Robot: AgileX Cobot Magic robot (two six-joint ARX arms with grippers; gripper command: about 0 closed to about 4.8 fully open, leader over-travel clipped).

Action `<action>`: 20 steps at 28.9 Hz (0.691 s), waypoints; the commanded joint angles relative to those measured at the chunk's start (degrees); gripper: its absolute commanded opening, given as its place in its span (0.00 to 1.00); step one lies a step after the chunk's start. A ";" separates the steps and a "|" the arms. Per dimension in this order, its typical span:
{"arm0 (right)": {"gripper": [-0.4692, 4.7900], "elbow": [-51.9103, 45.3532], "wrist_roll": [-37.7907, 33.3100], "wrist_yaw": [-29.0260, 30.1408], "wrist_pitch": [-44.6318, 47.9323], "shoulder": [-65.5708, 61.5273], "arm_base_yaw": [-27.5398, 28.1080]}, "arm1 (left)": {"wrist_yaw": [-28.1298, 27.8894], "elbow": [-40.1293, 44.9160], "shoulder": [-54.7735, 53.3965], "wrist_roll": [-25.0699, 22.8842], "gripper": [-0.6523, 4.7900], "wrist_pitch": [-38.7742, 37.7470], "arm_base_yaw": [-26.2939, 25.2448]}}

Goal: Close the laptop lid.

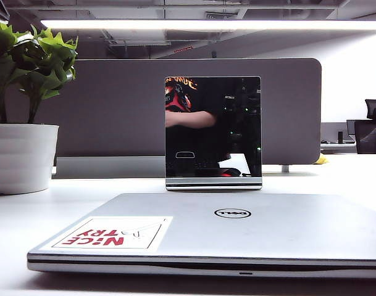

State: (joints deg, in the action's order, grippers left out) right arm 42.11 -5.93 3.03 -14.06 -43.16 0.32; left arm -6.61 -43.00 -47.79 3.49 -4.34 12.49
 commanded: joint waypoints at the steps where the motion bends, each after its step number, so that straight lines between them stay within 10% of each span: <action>1: 0.08 0.04 0.24 0.09 0.61 0.20 -0.04 | -0.02 -0.24 0.15 -0.09 0.11 0.17 -0.09; 20: 0.08 0.04 0.24 0.09 0.61 0.20 -0.04 | 4.26 12.28 16.81 -9.05 0.11 -2.21 -5.90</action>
State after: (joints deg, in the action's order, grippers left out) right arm 42.11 -5.93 3.07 -14.04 -43.13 0.32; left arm -2.57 -32.77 -32.93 -5.28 -7.90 6.96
